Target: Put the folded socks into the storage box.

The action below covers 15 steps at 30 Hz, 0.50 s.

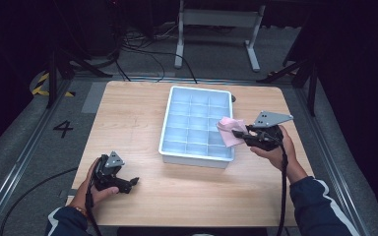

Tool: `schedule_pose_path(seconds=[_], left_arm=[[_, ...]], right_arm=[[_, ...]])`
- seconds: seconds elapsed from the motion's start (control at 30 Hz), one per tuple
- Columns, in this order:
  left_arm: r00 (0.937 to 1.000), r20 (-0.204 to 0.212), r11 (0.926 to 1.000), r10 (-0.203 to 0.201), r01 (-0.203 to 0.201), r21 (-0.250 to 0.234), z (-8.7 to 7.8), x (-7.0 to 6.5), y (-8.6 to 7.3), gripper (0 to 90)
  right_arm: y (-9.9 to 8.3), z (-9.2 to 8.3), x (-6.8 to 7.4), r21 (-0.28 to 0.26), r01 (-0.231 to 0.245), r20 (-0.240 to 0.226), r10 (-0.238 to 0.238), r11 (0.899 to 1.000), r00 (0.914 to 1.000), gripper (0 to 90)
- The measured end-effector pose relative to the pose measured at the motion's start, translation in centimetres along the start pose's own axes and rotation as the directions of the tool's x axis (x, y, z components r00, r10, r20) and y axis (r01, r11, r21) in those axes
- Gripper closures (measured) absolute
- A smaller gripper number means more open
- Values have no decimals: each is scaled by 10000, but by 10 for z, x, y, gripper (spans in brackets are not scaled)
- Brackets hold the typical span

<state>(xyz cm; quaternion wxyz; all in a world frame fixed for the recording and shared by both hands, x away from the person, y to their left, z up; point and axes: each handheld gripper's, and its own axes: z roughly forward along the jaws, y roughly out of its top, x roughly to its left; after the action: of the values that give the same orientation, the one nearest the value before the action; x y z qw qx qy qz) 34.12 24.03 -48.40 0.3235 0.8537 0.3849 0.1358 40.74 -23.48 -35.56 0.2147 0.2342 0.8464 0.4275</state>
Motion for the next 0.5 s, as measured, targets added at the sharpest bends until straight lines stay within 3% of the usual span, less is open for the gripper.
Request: schedule_pose_path(seconds=[0.5], left_arm=[[10000,3,10000,-6,6,-7,0,0,0,3]], right_arm=[[11,37,-6,1406,648,166,-678,9879,9976,725]])
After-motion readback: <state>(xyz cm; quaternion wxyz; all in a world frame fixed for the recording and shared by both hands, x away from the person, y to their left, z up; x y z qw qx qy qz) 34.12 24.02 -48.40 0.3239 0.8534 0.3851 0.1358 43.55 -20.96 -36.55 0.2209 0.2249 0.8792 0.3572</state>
